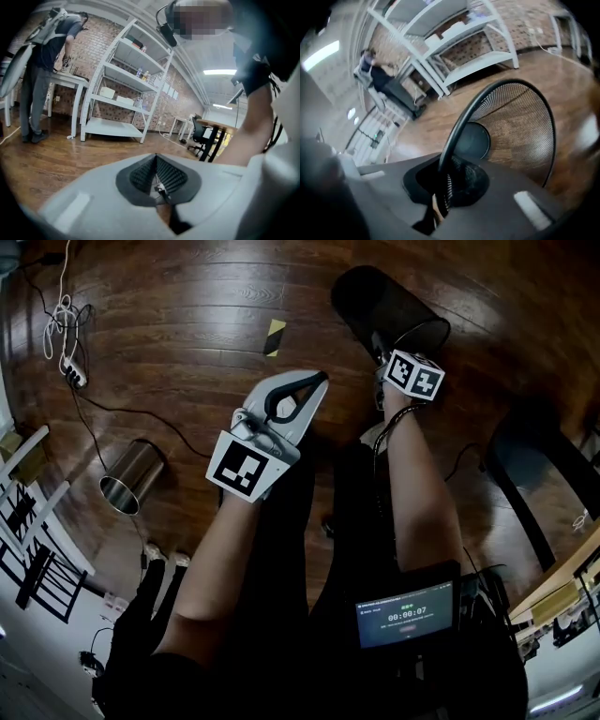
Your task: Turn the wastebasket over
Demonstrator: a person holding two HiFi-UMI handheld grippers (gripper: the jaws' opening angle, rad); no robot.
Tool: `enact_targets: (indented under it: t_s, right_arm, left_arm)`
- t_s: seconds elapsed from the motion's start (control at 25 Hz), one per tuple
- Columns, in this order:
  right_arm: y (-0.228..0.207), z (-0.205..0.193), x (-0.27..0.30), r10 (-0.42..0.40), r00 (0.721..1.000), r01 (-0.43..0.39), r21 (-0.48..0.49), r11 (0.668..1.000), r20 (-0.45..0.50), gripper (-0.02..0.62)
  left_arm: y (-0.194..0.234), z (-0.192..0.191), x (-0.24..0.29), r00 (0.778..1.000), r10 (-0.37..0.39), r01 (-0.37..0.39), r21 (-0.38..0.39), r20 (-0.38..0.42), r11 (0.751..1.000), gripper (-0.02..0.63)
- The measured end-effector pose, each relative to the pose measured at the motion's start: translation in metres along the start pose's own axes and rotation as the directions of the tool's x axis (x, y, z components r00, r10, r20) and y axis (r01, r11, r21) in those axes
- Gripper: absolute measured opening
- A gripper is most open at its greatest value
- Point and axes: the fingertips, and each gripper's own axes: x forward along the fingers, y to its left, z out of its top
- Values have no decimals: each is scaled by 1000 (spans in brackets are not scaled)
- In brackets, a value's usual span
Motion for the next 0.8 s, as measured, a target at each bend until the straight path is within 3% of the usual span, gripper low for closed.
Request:
enact_targets:
  t_s: [0.12, 0.24, 0.36, 0.48, 0.56, 0.72, 0.8]
  right_arm:
    - [-2, -13, 8, -133, 977, 80, -285, 955, -170, 11]
    - [-3, -30, 19, -255, 924, 65, -539, 840, -286, 12]
    - [16, -40, 27, -316, 880, -28, -702, 712, -355, 14]
    - [31, -62, 36, -370, 835, -133, -803, 582, -406, 17]
    - [35, -84, 41, -407, 799, -197, -831, 520, -444, 15]
    - [34, -121, 41, -457, 747, -298, -858, 419, -483, 15]
    - [35, -129, 43, -461, 740, -319, -859, 400, -490, 17]
  left_arm:
    - [2, 12, -8, 1000, 8, -8, 15, 12, 1000, 0]
    - [10, 19, -17, 1000, 22, -22, 9, 6, 1000, 0]
    - [19, 18, -26, 999, 36, -36, 5, -2, 999, 0]
    - [26, 8, -34, 998, 54, -54, -2, -11, 999, 0]
    - [28, 3, -39, 998, 62, -62, -7, -7, 998, 0]
    - [23, -4, -45, 998, 60, -60, -7, -11, 998, 0]
    - [26, -4, -48, 998, 63, -63, -12, -13, 998, 0]
